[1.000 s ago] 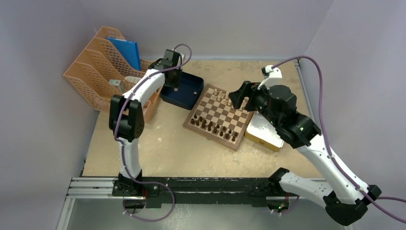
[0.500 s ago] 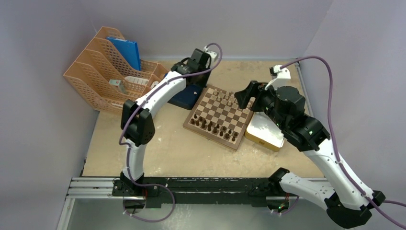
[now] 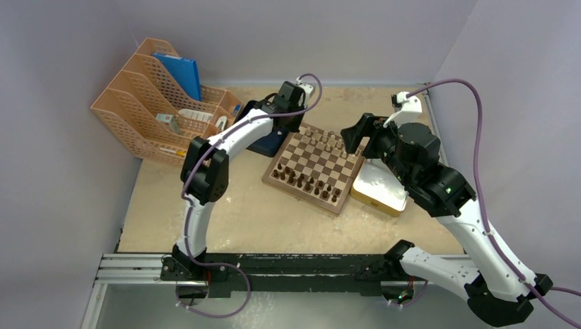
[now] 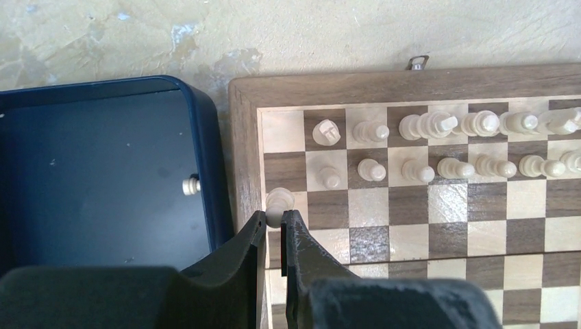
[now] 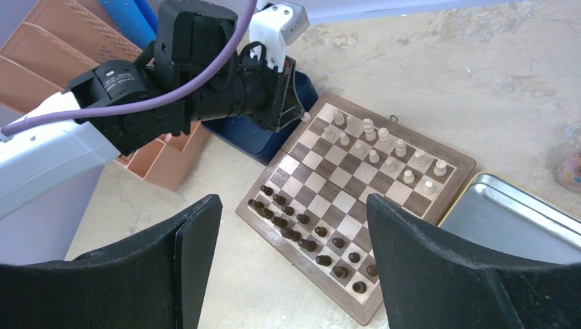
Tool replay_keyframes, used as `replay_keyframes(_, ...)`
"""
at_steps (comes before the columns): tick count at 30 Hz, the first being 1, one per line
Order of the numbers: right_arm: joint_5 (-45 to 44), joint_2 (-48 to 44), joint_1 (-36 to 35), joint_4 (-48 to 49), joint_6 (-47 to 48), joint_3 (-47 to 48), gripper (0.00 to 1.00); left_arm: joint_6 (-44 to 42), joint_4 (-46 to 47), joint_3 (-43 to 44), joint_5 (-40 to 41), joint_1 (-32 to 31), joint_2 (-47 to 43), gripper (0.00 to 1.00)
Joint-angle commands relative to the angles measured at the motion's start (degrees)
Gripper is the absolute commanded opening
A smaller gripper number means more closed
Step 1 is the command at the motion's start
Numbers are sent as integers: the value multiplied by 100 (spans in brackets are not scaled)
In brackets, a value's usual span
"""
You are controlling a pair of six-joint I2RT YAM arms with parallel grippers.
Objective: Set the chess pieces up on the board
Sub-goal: Place the chess piece on the chessboard.
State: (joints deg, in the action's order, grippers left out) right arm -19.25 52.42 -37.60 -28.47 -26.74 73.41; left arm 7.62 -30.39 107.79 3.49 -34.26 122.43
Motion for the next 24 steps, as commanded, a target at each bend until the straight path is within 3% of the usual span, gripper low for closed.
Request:
replay_keyframes(1,-252,-44,-12,7,53,246,80,-122,492,-49,-61,-6,165,6)
replay_keyframes(24,-556,80,-15,-81,278,473,82,-130,415,262,-117,-28,738,11)
